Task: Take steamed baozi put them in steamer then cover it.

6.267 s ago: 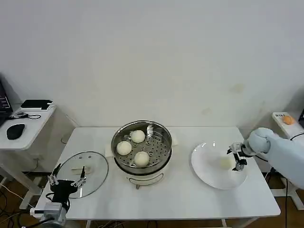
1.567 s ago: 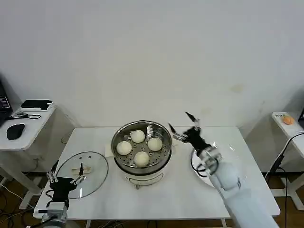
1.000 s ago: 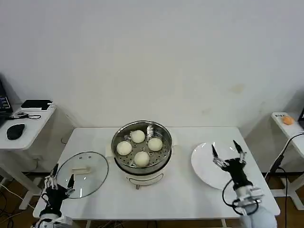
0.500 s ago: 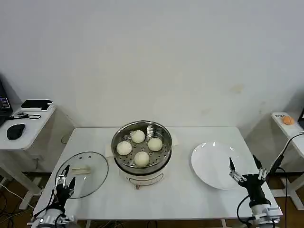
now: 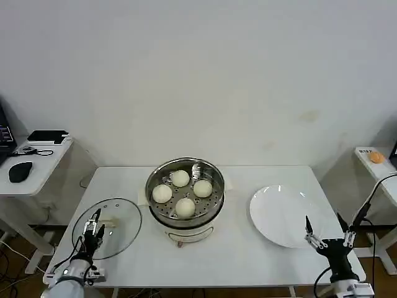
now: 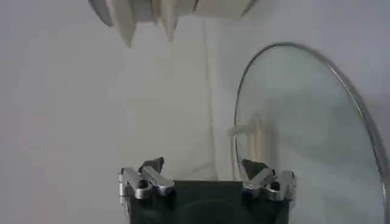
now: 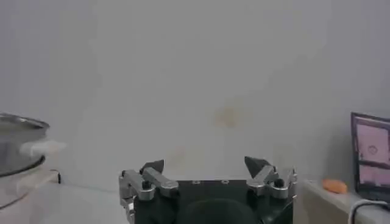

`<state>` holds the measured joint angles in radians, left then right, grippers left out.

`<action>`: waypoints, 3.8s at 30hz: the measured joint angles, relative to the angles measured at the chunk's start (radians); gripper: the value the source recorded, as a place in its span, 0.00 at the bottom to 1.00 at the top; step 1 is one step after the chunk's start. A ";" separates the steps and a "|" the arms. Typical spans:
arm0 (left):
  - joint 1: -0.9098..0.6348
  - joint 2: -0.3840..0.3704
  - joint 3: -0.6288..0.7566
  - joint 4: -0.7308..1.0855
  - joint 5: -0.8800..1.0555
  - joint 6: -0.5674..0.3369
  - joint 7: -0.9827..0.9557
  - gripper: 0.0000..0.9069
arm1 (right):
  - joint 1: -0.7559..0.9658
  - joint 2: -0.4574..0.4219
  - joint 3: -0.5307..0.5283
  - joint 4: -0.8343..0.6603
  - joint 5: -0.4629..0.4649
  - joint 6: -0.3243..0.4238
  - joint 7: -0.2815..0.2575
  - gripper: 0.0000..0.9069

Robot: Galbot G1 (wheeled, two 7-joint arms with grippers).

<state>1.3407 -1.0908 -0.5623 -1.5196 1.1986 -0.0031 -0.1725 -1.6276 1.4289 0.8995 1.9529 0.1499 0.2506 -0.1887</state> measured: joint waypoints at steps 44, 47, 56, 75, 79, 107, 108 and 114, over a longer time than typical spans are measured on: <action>-0.128 0.015 0.010 0.115 -0.032 -0.016 -0.047 0.00 | -0.006 0.029 -0.013 -0.034 -0.019 0.010 -0.006 1.00; -0.107 0.023 -0.009 0.074 -0.047 -0.008 -0.046 0.00 | -0.004 0.029 -0.020 -0.034 -0.018 0.009 -0.006 1.00; -0.055 0.058 -0.058 -0.091 -0.128 0.063 -0.015 0.00 | -0.017 0.019 -0.043 -0.048 -0.021 0.004 -0.023 1.00; -0.181 0.062 0.167 -0.356 -0.129 0.274 0.128 0.00 | -0.025 0.027 -0.067 -0.065 -0.054 0.010 -0.031 1.00; -0.244 0.036 0.255 -0.362 -0.103 0.310 0.164 0.00 | -0.028 0.035 -0.073 -0.064 -0.066 0.013 -0.031 1.00; -0.482 -0.200 0.534 -0.240 0.076 0.575 0.416 0.00 | -0.040 0.103 -0.126 -0.080 -0.177 0.022 -0.028 1.00; -0.482 -0.211 0.536 -0.238 0.085 0.579 0.419 0.00 | -0.039 0.104 -0.128 -0.082 -0.179 0.022 -0.028 1.00; -0.478 -0.251 0.556 -0.235 0.123 0.593 0.440 0.00 | -0.037 0.108 -0.137 -0.092 -0.192 0.027 -0.028 1.00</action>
<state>0.8627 -1.3417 -0.0061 -1.7551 1.3218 0.5902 0.2670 -1.6646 1.5369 0.7621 1.8604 -0.0426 0.2775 -0.2165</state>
